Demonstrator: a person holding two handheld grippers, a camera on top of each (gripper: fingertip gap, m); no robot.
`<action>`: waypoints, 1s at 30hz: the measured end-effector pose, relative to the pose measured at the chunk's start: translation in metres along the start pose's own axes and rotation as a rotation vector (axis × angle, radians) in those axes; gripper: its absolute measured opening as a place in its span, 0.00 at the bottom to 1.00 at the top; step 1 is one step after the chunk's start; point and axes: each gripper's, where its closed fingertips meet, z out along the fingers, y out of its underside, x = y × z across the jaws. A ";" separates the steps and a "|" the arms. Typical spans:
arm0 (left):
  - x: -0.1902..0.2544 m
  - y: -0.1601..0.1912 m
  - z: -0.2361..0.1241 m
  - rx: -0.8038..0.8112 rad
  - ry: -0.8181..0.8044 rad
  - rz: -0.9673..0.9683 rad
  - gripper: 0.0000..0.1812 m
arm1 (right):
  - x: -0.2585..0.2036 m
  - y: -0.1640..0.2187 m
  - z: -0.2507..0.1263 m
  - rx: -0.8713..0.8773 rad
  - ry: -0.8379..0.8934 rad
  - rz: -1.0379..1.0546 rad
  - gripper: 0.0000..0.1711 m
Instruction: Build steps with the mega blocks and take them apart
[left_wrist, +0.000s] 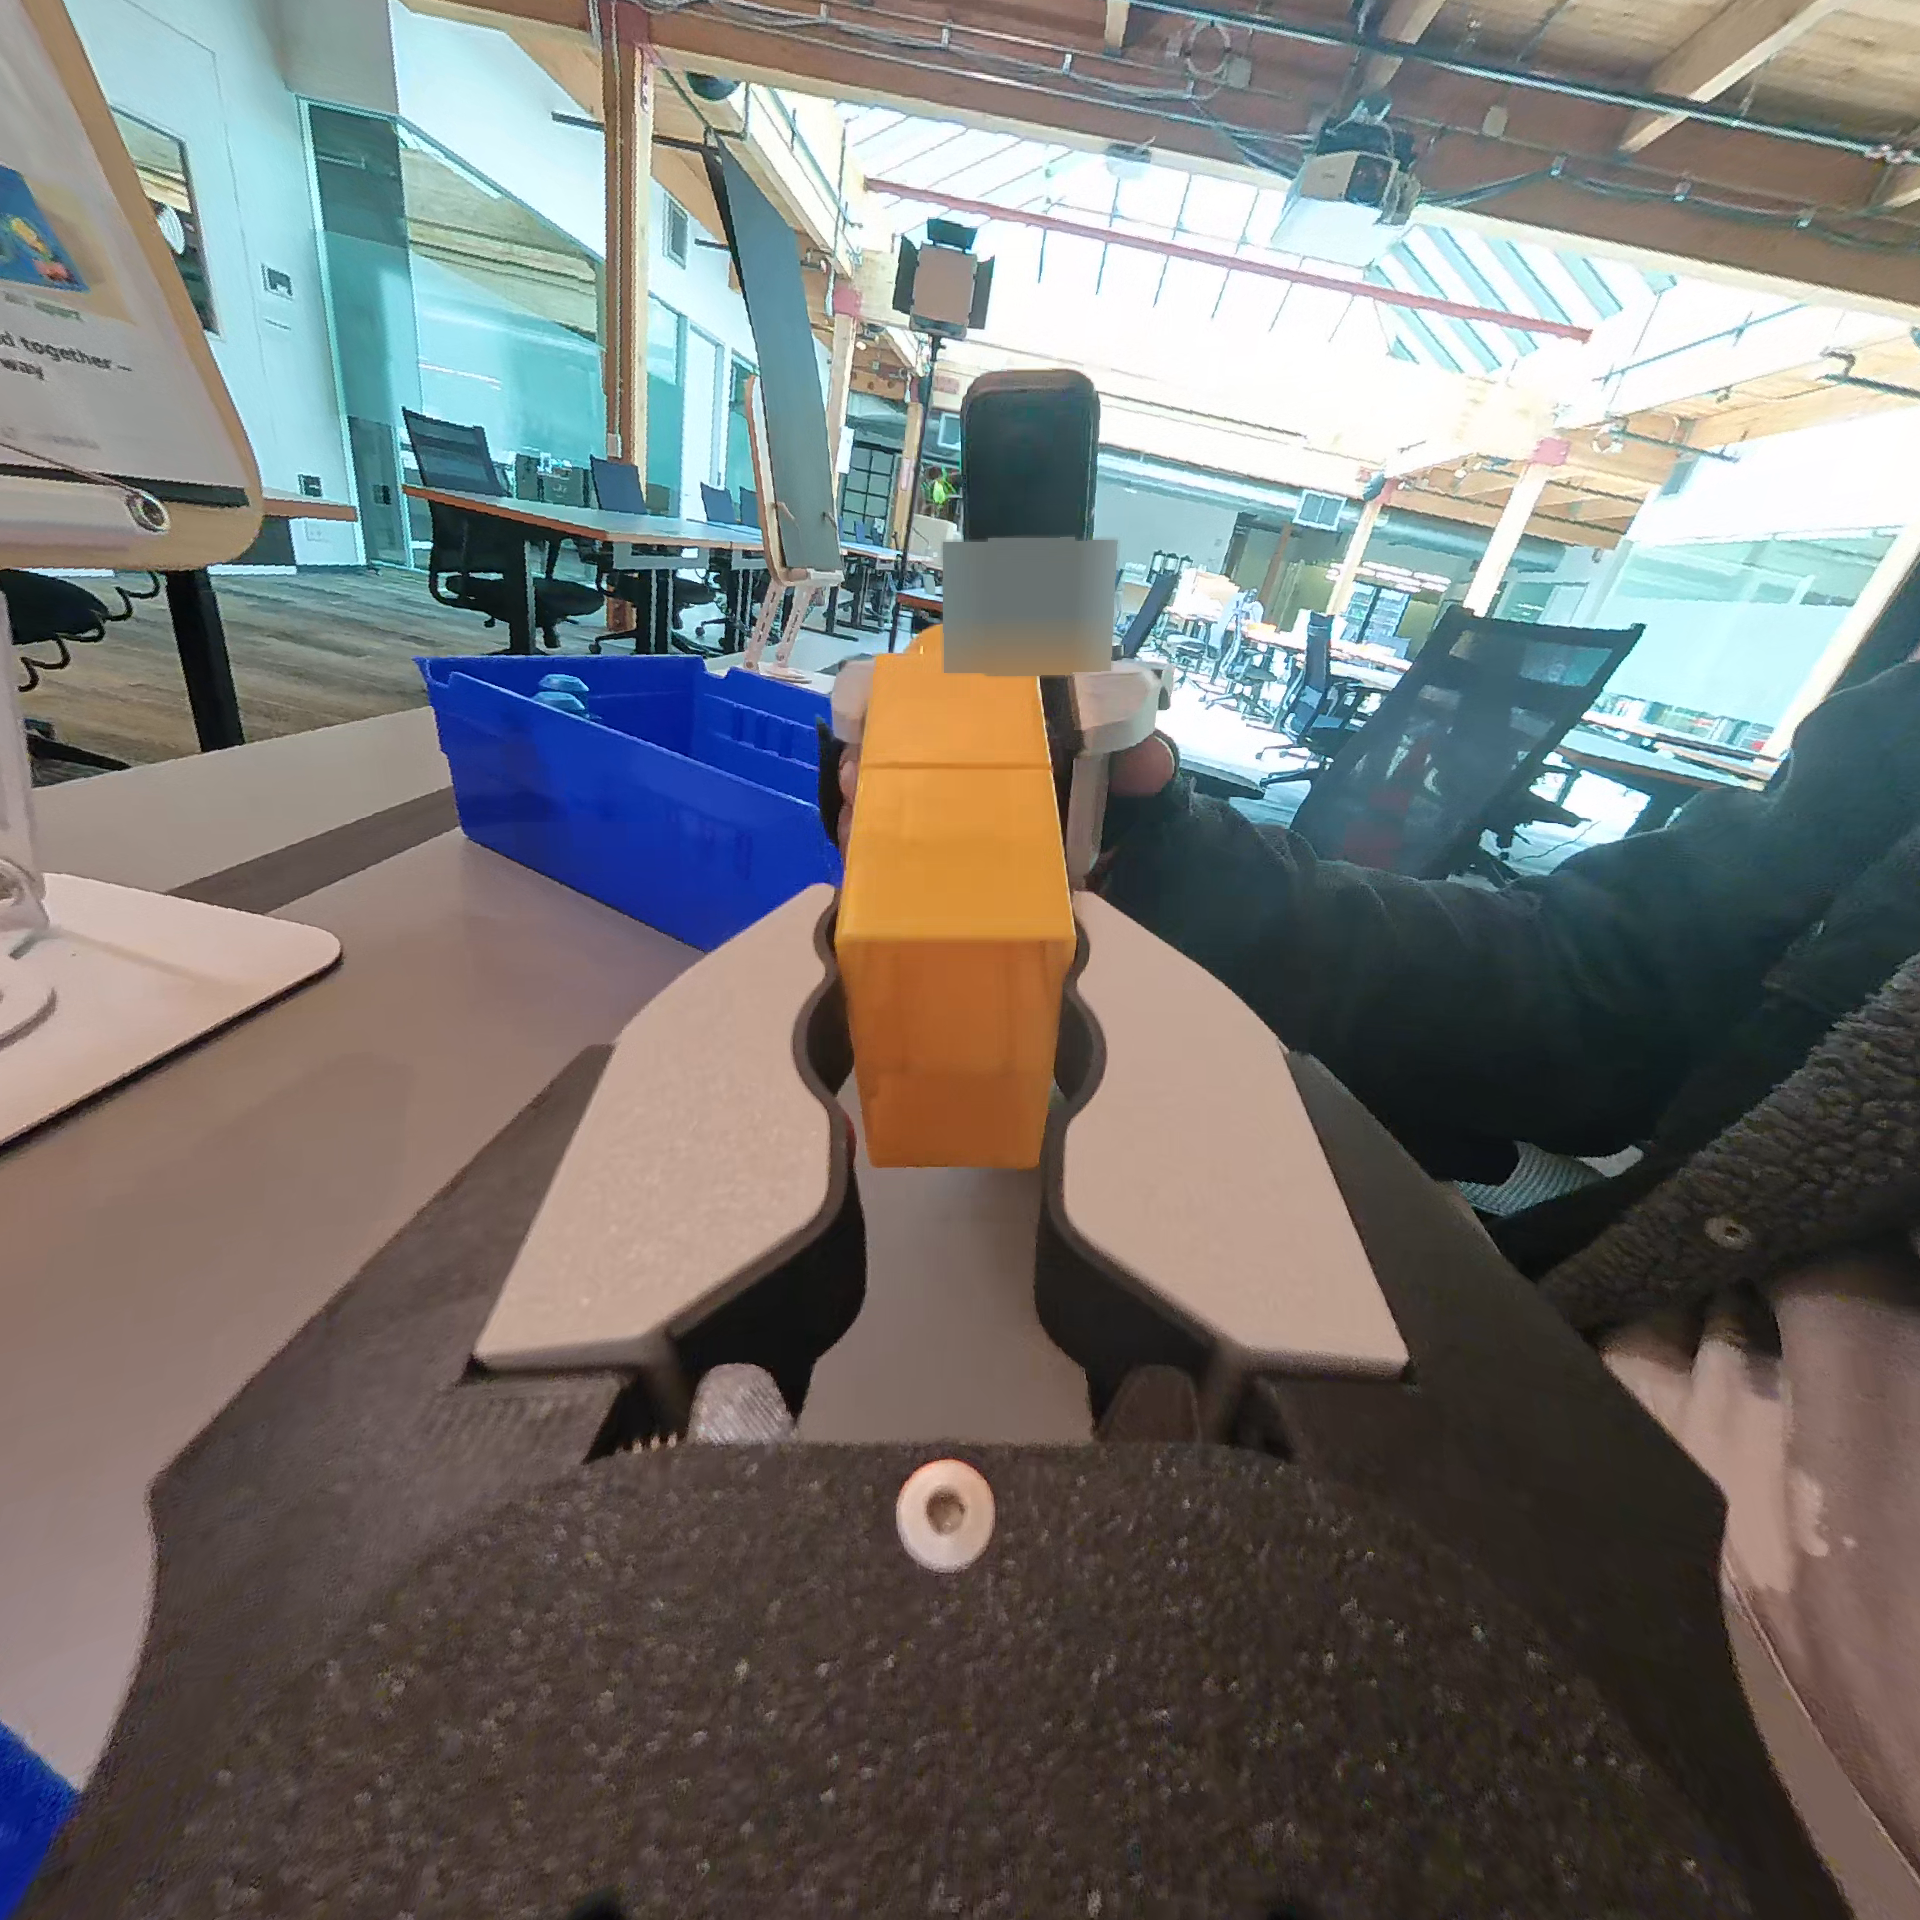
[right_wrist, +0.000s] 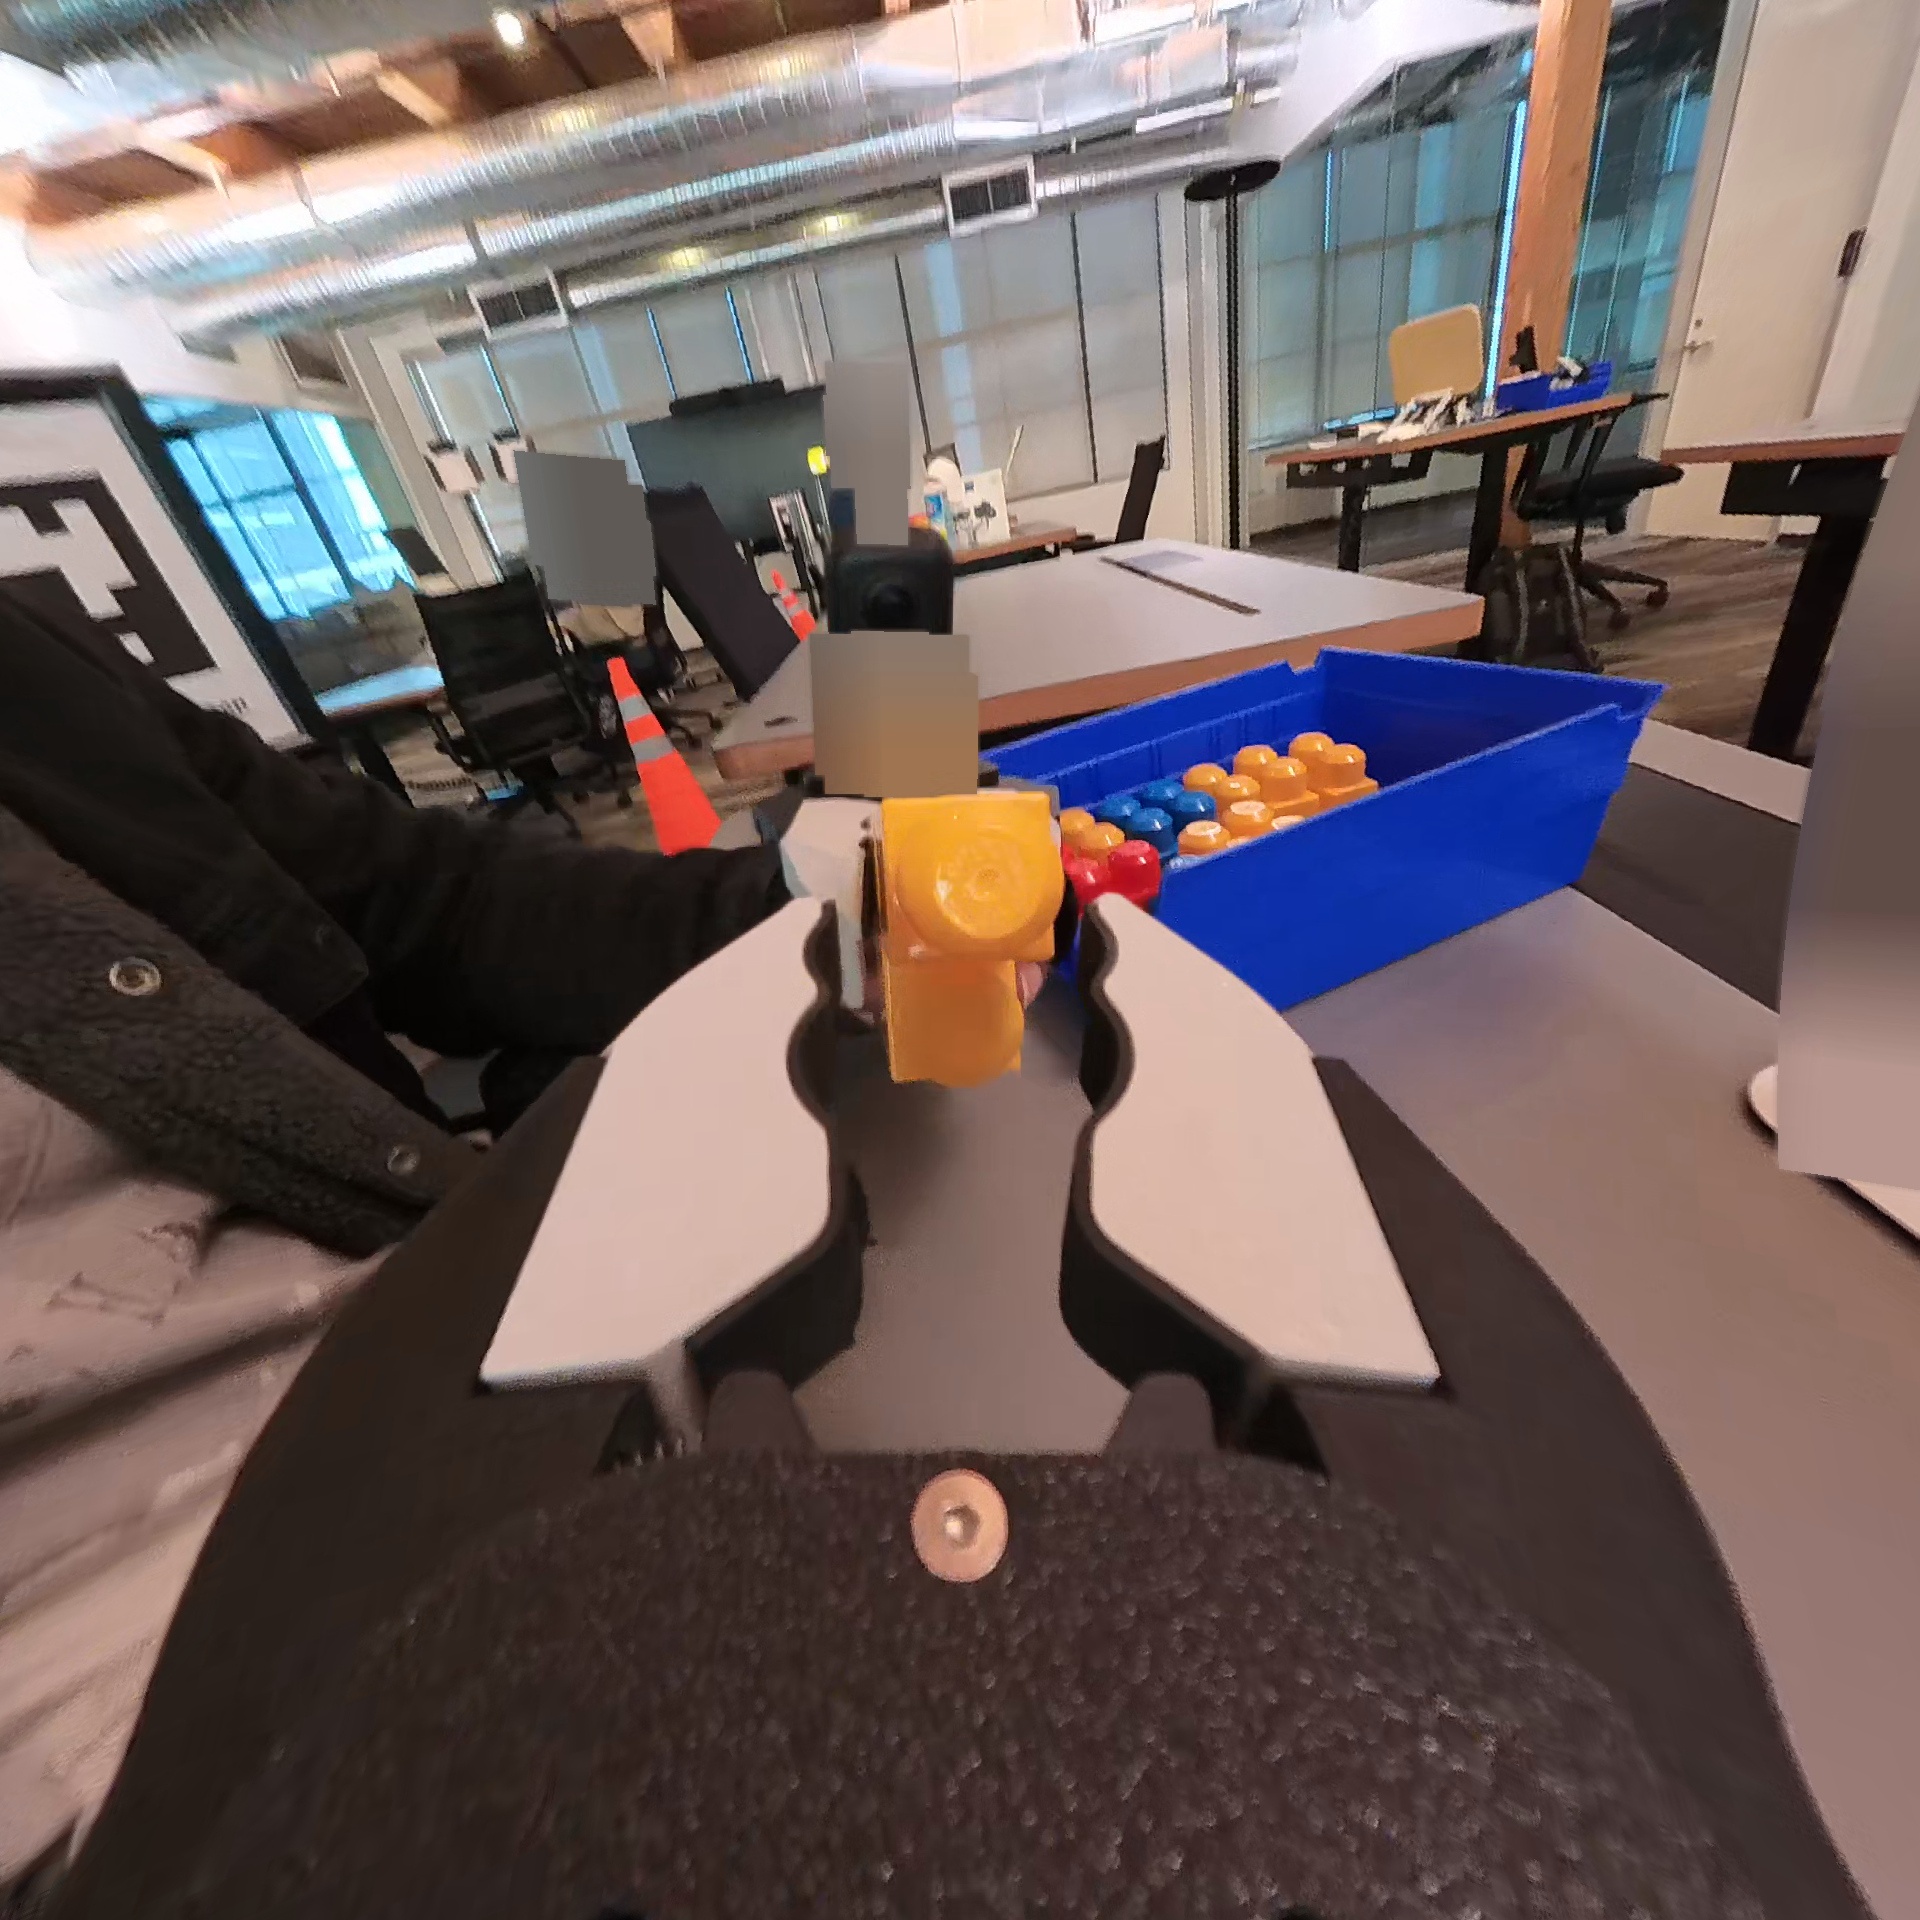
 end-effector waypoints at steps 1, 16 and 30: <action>0.001 0.002 0.000 -0.012 0.014 -0.002 0.20 | 0.000 0.002 -0.003 -0.029 0.008 -0.015 0.26; 0.011 0.030 0.004 -0.164 0.084 0.031 0.20 | -0.012 0.029 -0.008 -0.248 -0.035 -0.088 0.17; -0.020 0.018 0.001 -0.095 -0.141 0.088 0.11 | 0.021 -0.072 -0.113 -0.337 0.387 -0.274 0.17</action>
